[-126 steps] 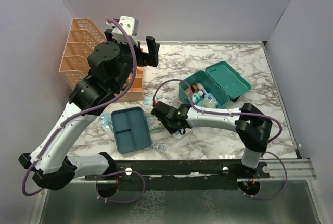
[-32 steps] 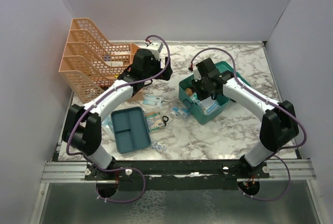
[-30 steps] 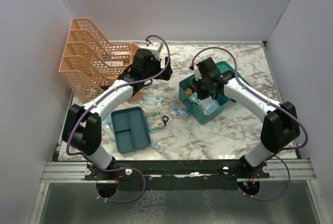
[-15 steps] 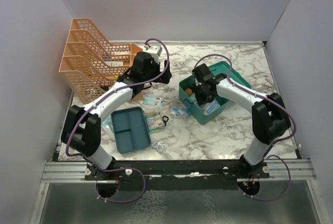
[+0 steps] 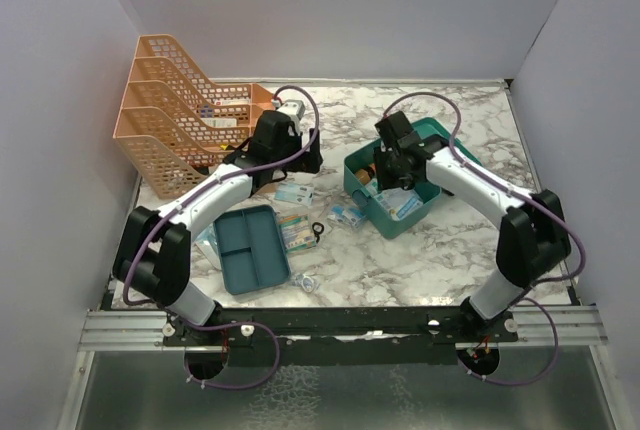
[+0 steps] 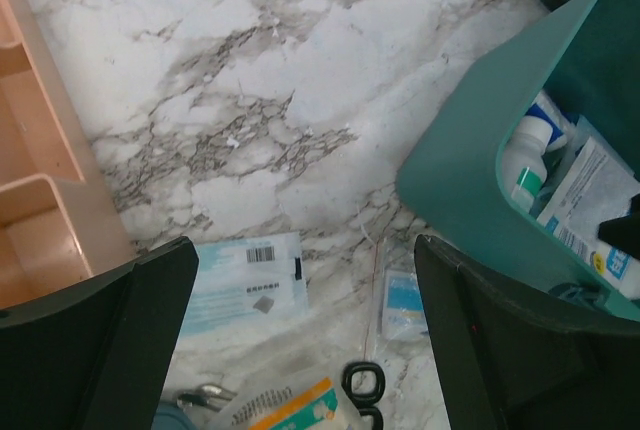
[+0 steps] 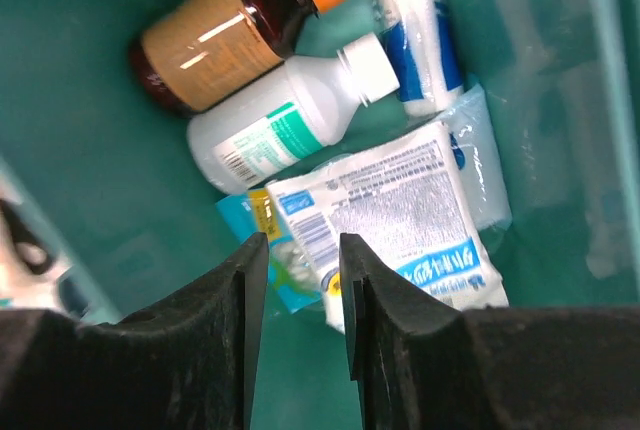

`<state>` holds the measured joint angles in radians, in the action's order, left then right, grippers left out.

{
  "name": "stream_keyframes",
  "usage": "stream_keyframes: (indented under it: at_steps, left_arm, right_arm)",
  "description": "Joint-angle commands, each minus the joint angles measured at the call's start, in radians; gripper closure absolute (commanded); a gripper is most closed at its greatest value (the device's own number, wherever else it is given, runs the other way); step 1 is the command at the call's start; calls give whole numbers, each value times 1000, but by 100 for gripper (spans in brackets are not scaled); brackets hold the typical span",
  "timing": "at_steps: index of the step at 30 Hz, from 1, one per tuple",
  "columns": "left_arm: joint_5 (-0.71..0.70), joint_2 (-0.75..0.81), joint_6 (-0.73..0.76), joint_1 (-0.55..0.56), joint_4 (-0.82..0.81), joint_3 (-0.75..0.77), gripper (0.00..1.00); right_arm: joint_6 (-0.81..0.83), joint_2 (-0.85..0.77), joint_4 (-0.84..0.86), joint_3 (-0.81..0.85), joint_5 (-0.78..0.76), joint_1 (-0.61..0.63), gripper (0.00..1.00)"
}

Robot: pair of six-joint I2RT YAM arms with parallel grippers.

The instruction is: Organize the medicine kit

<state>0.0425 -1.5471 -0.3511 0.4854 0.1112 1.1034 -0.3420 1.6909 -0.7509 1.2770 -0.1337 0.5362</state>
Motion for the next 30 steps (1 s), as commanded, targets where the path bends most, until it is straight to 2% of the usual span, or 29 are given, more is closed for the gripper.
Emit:
stream_keyframes:
  at_steps: [1, 6, 11, 18, 21, 23, 30]
  left_arm:
    - [-30, 70, -51, -5, 115, -44, 8]
    - [-21, 132, -112, -2, 188, -118, 13]
    - [-19, 157, -167, 6, 293, -163, 19]
    - [8, 160, -236, 21, 340, -213, 21]
    - [1, 186, -245, 40, 340, -231, 22]
    - [-9, 202, -246, 46, 334, -241, 23]
    - [-93, 318, -304, 48, 319, -302, 33]
  right_arm:
    - [-98, -169, -15, 34, -21, -4, 64]
    - [-116, -262, 71, 20, 73, -4, 64]
    - [-223, -243, 166, 107, 212, 2, 64]
    - [-396, -216, 272, 116, 248, 23, 64]
    - [-377, -173, 231, 208, 269, 54, 65]
    - [-362, -165, 179, 251, 229, 97, 65]
    - [-362, -266, 225, 105, 262, 169, 65]
